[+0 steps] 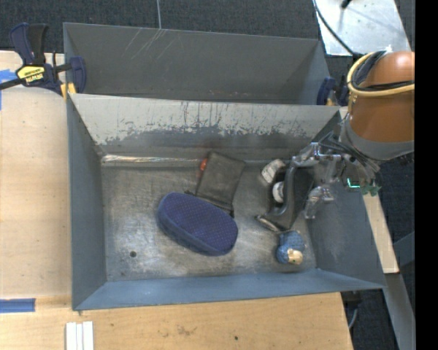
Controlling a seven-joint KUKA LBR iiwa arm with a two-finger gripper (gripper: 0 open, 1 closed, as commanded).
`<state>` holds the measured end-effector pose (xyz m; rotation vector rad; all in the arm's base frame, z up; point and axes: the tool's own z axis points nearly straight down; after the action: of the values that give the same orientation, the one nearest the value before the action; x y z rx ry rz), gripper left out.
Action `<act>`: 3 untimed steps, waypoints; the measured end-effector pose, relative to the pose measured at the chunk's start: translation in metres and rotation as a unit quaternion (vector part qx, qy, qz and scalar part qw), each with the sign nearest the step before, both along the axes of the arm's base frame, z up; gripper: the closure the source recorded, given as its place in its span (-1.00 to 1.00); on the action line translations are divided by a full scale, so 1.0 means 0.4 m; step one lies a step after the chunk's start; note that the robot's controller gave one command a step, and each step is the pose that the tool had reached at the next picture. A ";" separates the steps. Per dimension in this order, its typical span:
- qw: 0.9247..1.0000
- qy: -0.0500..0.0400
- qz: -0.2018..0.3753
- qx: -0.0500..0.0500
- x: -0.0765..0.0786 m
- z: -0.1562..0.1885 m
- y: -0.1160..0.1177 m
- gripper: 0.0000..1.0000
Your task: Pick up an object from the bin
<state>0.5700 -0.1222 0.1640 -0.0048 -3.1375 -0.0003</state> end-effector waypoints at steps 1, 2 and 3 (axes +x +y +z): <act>1.000 -0.005 0.012 -0.003 0.092 -0.117 0.006 -1.00; 0.967 -0.005 0.253 -0.001 0.073 -0.117 -0.040 -1.00; 0.967 -0.018 0.255 0.001 0.093 -0.096 -0.020 1.00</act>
Offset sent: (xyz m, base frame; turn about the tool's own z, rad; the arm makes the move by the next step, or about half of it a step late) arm 0.0540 0.0096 -0.0930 -0.0322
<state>0.6071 -0.1302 0.1257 0.8057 -3.0702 -0.0033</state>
